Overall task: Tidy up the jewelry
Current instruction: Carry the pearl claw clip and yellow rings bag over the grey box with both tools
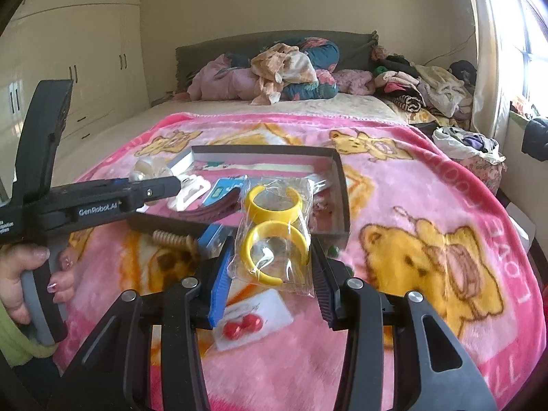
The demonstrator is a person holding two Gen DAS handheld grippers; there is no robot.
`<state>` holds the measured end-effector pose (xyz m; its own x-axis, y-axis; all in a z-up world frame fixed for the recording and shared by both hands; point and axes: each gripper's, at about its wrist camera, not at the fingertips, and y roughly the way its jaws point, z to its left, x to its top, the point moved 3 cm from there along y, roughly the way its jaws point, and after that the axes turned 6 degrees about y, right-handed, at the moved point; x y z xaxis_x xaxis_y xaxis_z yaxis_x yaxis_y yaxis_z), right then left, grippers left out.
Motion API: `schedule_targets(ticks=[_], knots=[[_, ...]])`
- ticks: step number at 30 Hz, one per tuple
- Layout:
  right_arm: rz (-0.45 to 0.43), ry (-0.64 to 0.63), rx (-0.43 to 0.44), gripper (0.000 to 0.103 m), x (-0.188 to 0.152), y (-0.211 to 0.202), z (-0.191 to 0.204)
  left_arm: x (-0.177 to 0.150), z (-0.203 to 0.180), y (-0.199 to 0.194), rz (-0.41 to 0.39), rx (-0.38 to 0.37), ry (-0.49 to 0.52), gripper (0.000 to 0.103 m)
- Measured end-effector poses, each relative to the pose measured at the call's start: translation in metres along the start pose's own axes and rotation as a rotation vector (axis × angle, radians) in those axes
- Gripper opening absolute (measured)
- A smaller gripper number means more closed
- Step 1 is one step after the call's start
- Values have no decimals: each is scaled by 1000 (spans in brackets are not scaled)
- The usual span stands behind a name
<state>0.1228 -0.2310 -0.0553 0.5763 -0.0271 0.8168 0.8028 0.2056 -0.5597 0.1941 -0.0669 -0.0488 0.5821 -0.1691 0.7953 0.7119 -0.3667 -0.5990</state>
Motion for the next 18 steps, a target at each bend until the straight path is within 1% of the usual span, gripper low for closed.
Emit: schedule_targets(ticks=[18], knots=[[18,-18,-10,41,30,51,-18,13,3,37,26,18,4,35]])
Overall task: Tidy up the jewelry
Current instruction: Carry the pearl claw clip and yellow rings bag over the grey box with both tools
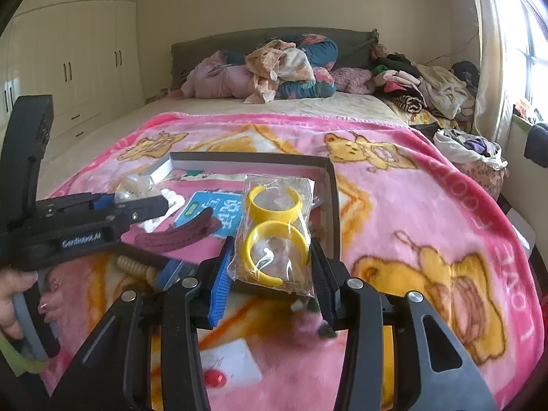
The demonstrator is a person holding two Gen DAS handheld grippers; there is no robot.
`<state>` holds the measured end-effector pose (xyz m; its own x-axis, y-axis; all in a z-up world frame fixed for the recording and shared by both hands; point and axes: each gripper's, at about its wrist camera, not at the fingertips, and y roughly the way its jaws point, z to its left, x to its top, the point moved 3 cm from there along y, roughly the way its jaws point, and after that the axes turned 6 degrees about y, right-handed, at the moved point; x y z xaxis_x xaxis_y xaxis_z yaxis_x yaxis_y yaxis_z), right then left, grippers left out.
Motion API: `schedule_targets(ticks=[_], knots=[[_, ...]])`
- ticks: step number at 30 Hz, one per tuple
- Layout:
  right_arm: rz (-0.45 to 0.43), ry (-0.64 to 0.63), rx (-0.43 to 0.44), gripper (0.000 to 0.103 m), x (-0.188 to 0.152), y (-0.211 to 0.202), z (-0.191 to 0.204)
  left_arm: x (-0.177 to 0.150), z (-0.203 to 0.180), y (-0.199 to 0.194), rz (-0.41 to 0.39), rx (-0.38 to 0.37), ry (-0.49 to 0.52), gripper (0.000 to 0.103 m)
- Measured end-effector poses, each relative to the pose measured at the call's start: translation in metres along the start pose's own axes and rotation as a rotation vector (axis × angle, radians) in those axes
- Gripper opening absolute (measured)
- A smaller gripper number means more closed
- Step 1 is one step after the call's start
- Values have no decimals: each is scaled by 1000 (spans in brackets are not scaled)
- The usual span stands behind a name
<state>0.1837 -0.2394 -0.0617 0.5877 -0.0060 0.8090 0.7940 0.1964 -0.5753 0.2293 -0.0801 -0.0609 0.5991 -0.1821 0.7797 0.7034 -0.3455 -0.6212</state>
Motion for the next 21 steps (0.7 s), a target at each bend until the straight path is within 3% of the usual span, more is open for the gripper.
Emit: schedule_targets(ticks=[21], knots=[[86,0,-24,41,23,63,-17,9,6,35,44,5,-14,36]])
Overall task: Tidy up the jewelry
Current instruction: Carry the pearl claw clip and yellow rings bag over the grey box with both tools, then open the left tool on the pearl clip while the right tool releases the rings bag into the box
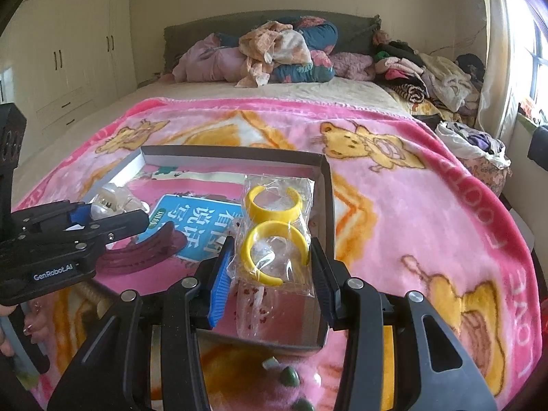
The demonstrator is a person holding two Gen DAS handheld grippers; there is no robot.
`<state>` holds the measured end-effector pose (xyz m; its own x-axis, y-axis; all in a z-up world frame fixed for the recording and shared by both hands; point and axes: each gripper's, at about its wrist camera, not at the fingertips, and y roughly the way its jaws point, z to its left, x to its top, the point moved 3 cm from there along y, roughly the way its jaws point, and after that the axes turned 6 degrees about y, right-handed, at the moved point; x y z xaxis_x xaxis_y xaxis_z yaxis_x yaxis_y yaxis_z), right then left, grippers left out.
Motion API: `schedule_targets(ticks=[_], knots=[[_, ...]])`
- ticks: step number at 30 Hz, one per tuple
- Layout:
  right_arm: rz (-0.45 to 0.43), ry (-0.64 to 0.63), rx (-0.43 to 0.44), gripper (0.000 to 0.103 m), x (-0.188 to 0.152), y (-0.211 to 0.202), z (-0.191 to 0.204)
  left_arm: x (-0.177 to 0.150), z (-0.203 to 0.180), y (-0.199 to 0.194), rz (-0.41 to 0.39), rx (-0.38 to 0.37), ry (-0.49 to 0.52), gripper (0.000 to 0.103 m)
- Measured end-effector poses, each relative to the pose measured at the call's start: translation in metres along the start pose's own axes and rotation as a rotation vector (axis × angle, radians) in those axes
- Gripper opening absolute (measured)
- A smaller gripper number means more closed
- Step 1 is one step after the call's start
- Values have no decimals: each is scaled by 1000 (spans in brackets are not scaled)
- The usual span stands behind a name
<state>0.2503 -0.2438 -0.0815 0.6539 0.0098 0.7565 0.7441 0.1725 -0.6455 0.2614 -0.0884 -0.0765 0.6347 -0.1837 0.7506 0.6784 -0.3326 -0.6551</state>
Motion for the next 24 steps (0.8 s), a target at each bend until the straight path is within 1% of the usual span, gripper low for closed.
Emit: schedule_targets(ticks=[11,14,17,19,21,22,24], knots=[[13,11,-5,44,-2,12,-1,-4,3,8,17,2,-15,36],[4,10,-1,48,-3,11,-1,-5,3,9,21,2,-14,36],[-6,4,-2,55,-6,8,0,-6,3,11,26,4,-16,36],[-12,6,-4,56,-8,5,0,-7,3,10,22,5,-14,36],[-19,17,-2,61,-10,0,-1,-7,3,11,23,9,-11,36],[-23,21,-2,62,-11,-2,-1,-7,4,11,21,9,-11,37],[-34,26,-5,65,-13,-8,-2,-7,4,10,21,12,-14,44]])
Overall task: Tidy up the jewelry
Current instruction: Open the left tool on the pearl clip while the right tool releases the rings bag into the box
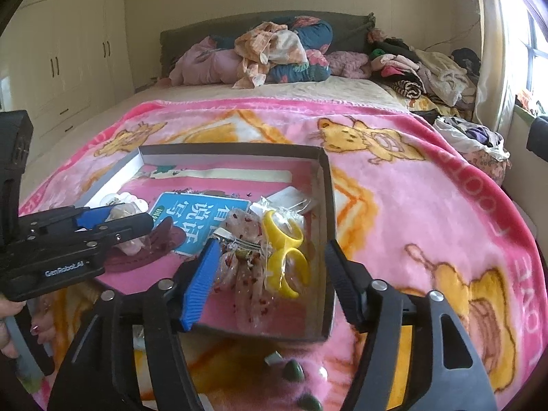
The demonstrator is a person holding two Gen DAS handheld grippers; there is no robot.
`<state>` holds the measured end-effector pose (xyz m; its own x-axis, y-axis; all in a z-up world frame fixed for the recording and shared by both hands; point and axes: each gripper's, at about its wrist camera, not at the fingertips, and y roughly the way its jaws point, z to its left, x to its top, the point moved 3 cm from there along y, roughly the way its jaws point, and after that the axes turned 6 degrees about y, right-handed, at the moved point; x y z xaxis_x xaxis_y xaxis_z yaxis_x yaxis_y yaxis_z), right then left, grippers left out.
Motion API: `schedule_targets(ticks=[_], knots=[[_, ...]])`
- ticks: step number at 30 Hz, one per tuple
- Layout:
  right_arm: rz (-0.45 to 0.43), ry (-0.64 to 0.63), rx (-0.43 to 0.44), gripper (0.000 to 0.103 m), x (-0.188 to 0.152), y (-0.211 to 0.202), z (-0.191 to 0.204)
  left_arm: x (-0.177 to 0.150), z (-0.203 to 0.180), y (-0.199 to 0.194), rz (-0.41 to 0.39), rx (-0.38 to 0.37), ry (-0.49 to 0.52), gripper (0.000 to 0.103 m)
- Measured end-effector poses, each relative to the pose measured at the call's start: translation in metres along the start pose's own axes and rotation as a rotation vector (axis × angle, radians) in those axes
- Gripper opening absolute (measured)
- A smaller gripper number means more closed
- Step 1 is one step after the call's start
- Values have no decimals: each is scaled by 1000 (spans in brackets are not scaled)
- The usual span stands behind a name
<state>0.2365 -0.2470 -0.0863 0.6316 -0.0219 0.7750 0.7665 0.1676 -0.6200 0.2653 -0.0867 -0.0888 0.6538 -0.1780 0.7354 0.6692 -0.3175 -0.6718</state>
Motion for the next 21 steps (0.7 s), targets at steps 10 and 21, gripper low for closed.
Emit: schedule_targets(ticks=[10,21], knots=[[-43,3,-27,76,-5,-24,-3,-4,4,-20,-34,26,-14,67],[-81,-2,-38,85,-11,-49,-1,-9,4,-52,-90,40,-17,89]])
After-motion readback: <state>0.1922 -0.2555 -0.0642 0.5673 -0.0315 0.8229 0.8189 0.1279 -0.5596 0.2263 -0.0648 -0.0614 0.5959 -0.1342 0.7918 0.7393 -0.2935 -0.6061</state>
